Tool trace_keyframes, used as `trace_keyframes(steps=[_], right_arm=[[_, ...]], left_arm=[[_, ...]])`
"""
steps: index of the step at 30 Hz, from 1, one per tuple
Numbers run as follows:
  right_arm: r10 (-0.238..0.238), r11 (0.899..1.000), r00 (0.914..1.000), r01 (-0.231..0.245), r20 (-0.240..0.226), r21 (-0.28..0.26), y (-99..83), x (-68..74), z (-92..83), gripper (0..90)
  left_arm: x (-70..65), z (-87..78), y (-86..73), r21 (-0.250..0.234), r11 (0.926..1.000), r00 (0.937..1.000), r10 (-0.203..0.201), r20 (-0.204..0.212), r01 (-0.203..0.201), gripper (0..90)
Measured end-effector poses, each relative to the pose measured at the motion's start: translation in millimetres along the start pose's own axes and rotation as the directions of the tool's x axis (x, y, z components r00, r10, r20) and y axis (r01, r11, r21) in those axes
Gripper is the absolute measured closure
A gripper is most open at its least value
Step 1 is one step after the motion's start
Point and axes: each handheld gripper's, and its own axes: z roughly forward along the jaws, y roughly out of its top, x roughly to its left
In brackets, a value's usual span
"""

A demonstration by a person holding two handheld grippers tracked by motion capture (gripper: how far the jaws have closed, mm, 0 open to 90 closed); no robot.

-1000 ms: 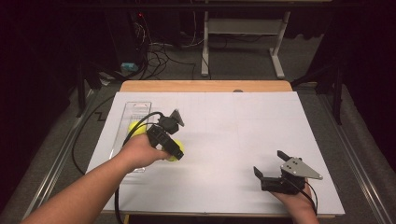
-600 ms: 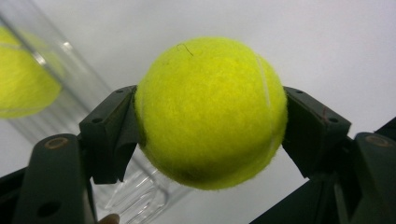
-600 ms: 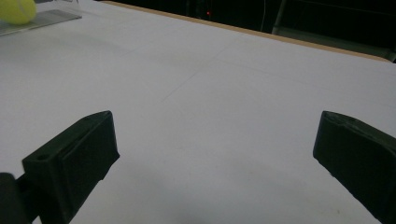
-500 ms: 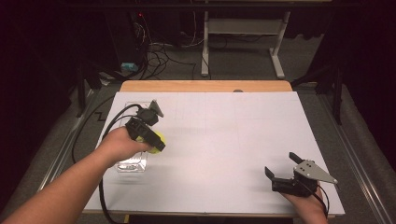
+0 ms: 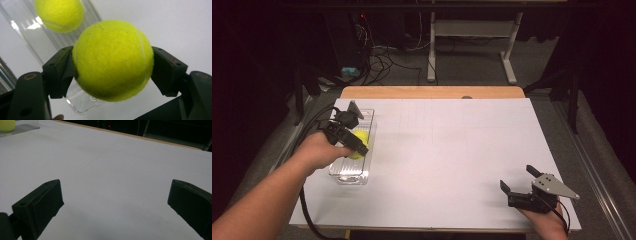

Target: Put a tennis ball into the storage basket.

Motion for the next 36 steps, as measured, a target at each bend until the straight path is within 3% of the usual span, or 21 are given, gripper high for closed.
trace_keyframes(steps=[8,21,36], right_arm=[[0.005,1.0,1.0,-0.005,-0.001,-0.003,0.2,-0.5,-0.1,0.0],[0.004,1.0,1.0,-0.004,-0.007,-0.002,-0.3,0.5,1.3,0.0],[-0.002,1.0,0.9999,0.002,-0.014,0.005,-1.3,2.5,3.0,0.0]], left_arm=[[15.3,-0.5,-6.3,0.018,0.9994,0.9995,-0.029,-0.009,0.029,26.7],[18.7,7.2,-7.7,0.037,0.9987,0.9994,-0.034,-0.006,0.034,26.7],[23.5,39.5,-6.7,0.083,0.9955,0.9989,-0.047,0.005,0.047,26.5]])
